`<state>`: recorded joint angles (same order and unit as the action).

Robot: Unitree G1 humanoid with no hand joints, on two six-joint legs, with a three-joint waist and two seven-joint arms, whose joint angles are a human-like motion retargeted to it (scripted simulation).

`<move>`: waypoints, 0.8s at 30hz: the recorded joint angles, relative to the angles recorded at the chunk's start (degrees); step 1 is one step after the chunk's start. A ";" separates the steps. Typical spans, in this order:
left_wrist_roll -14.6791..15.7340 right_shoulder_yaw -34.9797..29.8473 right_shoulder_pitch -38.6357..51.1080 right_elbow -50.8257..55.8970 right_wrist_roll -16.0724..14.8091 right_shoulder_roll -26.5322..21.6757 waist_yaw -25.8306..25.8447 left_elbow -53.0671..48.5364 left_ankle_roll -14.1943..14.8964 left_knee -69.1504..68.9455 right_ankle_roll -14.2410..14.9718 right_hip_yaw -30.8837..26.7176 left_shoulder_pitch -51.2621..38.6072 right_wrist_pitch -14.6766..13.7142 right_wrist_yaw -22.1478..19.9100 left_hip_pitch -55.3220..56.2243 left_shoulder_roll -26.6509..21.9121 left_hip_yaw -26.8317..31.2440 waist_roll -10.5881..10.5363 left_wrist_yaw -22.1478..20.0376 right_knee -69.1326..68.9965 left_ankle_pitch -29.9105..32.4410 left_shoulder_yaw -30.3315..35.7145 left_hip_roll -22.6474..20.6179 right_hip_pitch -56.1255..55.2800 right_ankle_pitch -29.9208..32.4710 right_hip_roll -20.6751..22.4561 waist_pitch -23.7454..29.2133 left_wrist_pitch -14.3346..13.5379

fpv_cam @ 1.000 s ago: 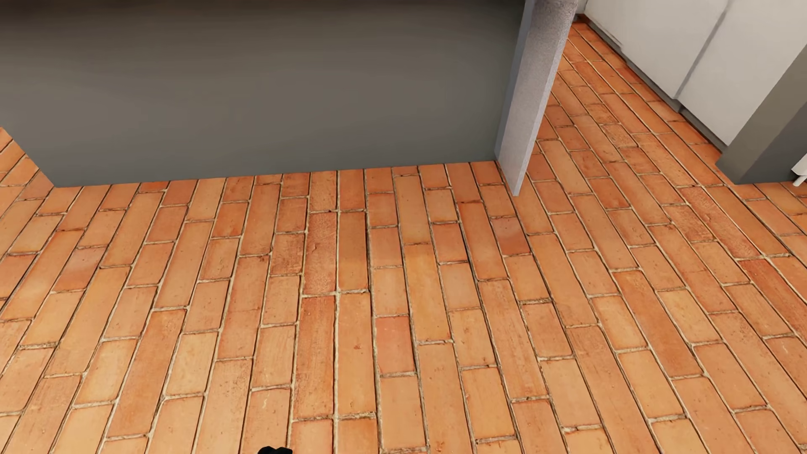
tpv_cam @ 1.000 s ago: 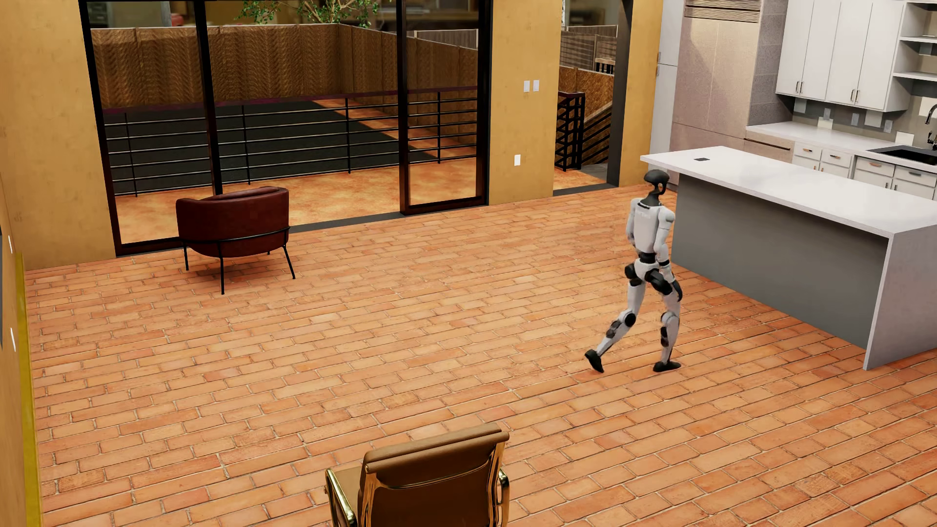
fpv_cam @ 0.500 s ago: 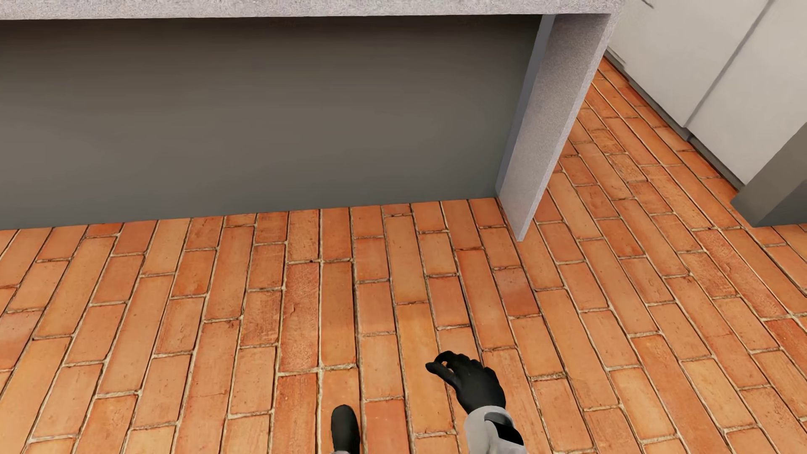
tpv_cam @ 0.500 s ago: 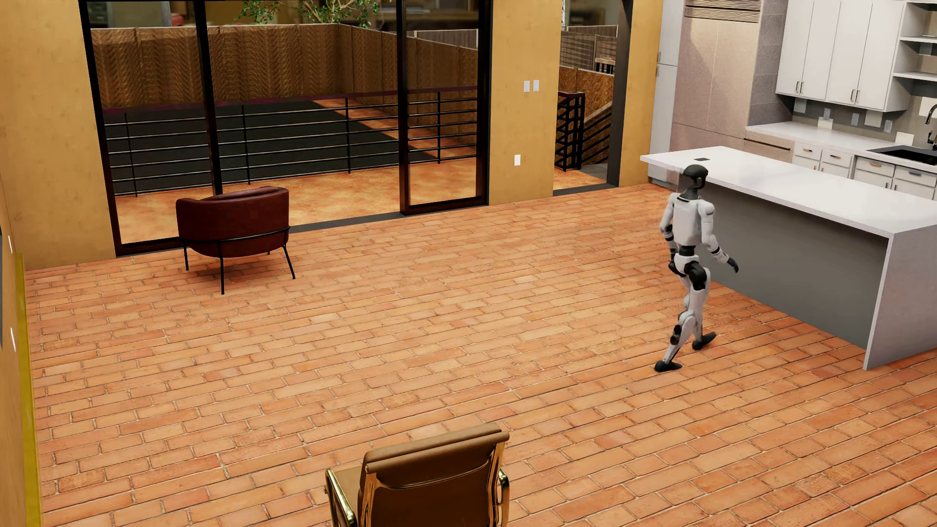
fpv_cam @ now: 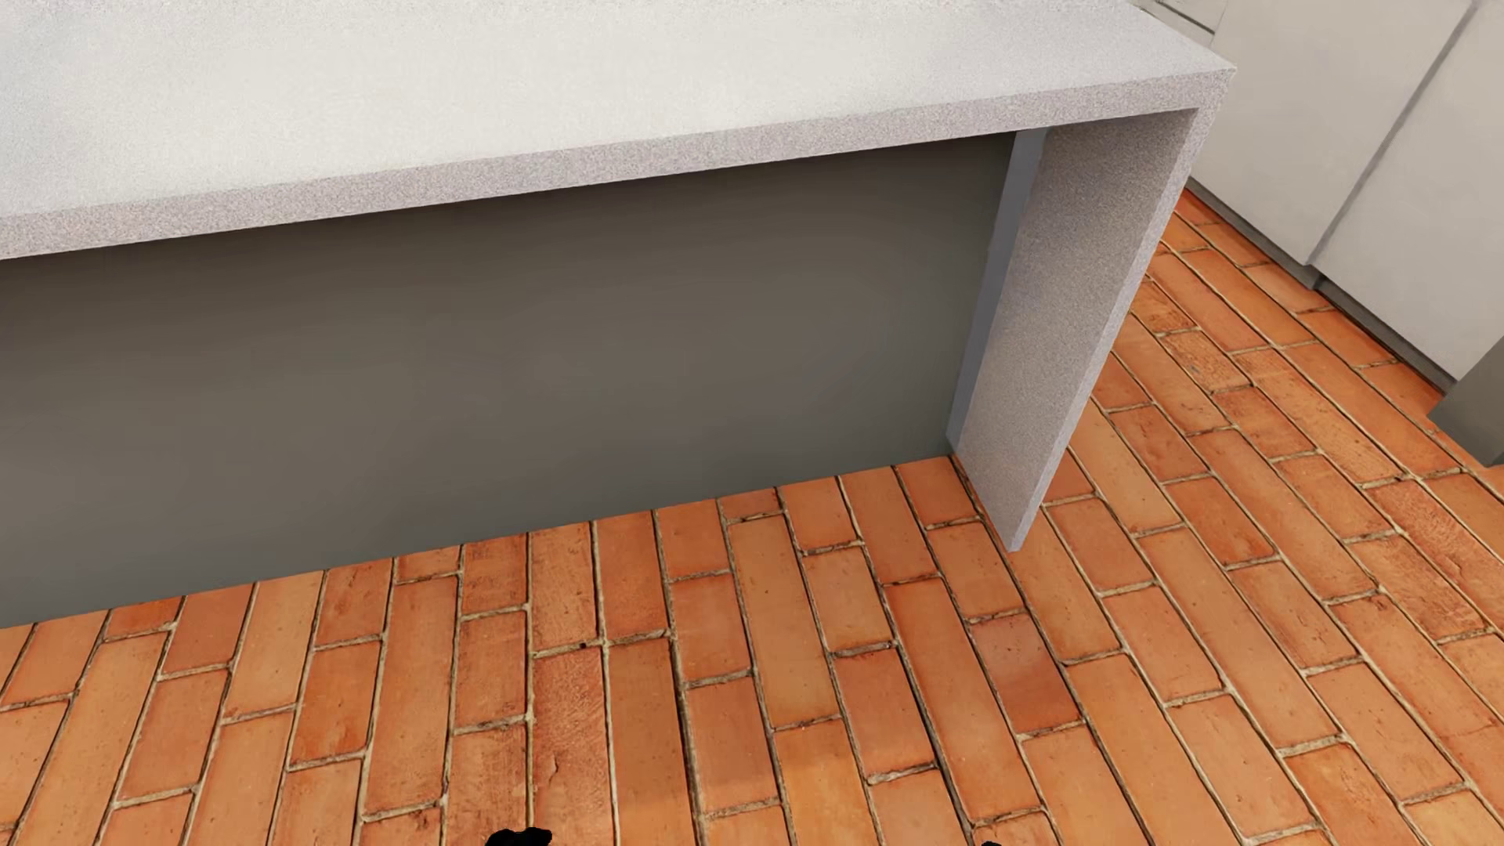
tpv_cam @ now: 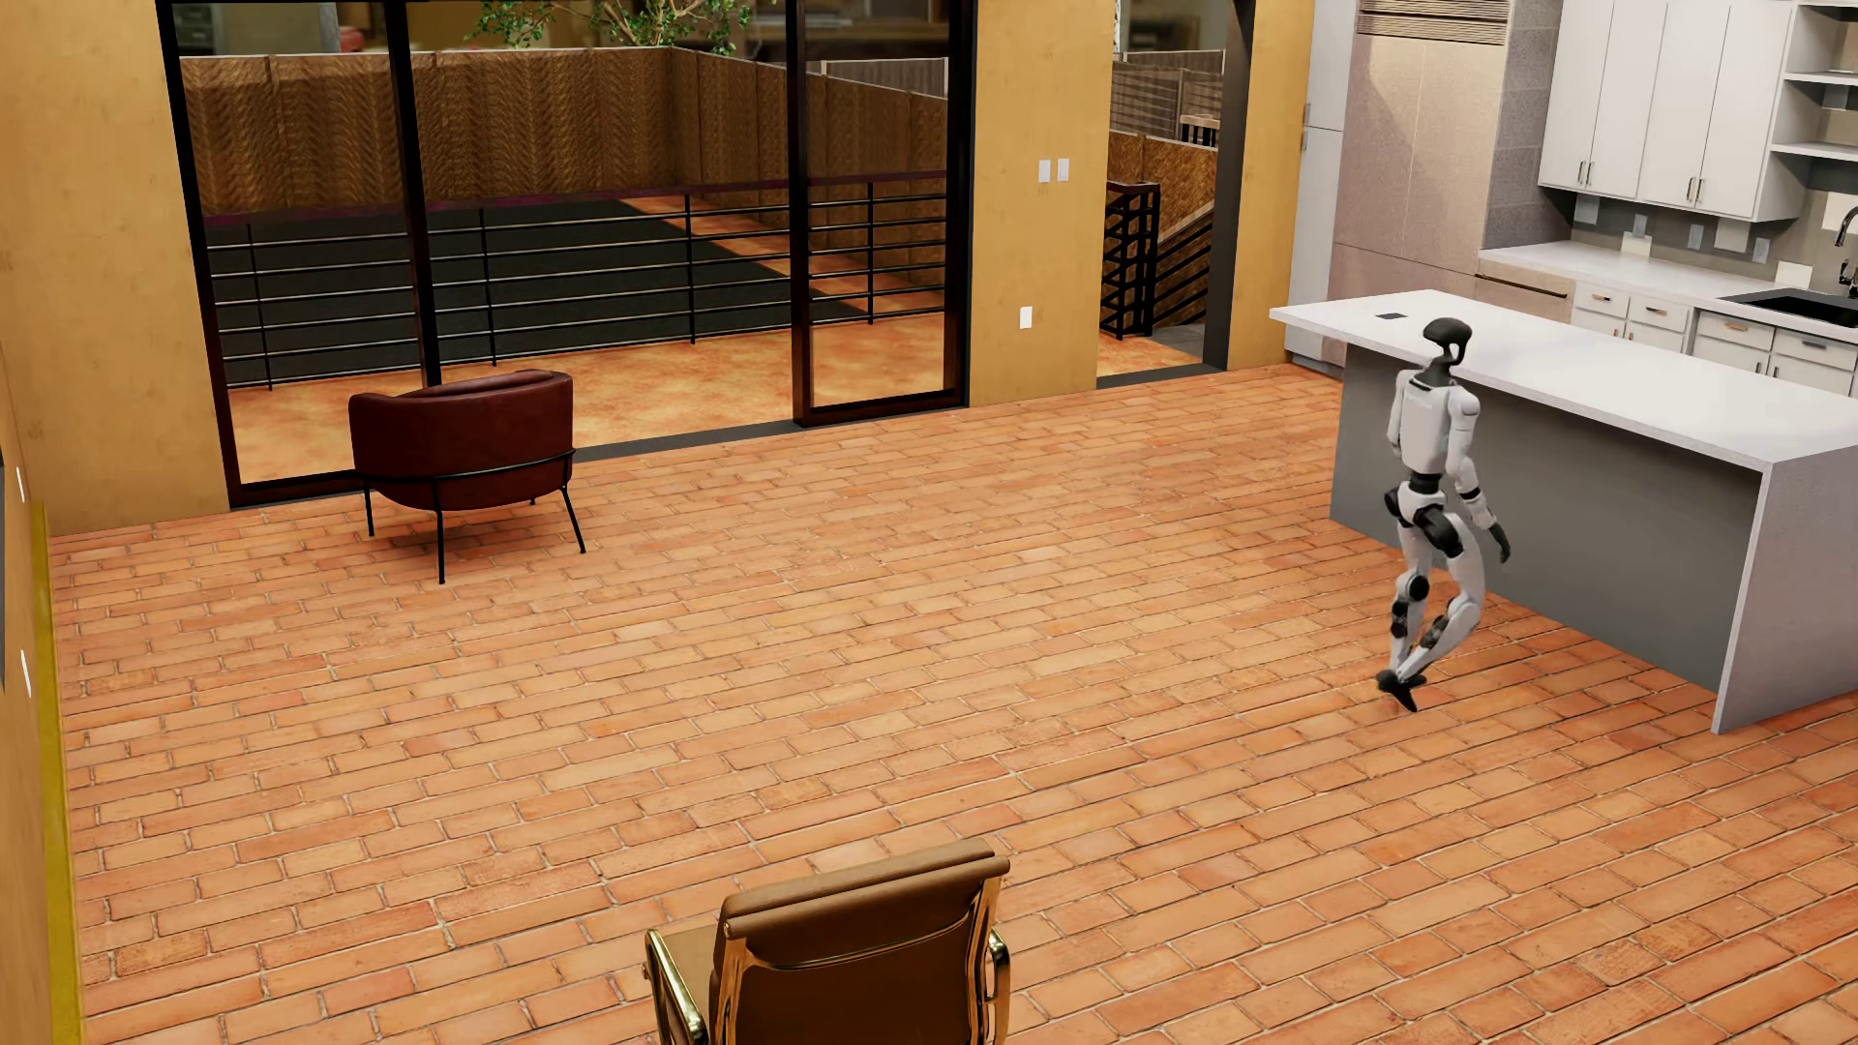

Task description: Approach the counter

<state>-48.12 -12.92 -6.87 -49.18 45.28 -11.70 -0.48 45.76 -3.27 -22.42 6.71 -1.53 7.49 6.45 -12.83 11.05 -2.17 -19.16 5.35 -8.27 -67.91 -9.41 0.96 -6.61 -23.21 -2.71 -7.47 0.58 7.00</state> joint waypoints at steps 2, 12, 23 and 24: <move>-0.24 2.56 -1.50 1.86 -1.96 0.80 1.34 -1.39 -0.04 0.47 -2.77 0.54 -1.43 1.08 -1.69 -2.65 -0.20 1.77 0.23 0.00 11.92 -1.58 1.34 -1.27 -3.32 -6.36 -0.38 0.13 -1.21; 1.50 1.08 -3.16 -2.09 2.51 4.64 4.34 -0.73 6.09 3.49 -6.99 -7.54 -3.48 1.66 3.89 -12.85 -0.82 16.17 -1.80 0.30 48.27 2.80 5.74 -1.92 6.08 4.91 5.78 -0.84 0.57; -0.58 2.09 6.50 4.52 1.05 6.29 5.00 4.87 12.33 0.76 -9.35 -2.90 1.03 -1.06 1.59 -15.20 -3.68 21.87 -4.37 5.02 50.52 7.50 10.39 2.43 12.36 0.11 8.90 -2.17 2.64; -0.25 1.00 6.92 4.31 1.29 6.19 4.96 4.24 12.30 0.14 -9.40 -2.90 0.95 -1.34 1.94 -15.06 -3.66 21.98 -4.53 4.51 50.60 7.67 10.05 2.67 12.62 -0.28 9.19 -2.25 2.37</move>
<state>-48.37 -11.92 0.04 -44.88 46.57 -5.51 4.47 50.00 9.02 -22.29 -2.68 -4.43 8.44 5.11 -10.89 -4.01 -5.83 2.82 0.82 -3.75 -17.31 -1.73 11.01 -3.94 -10.59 -3.00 1.73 -1.67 9.37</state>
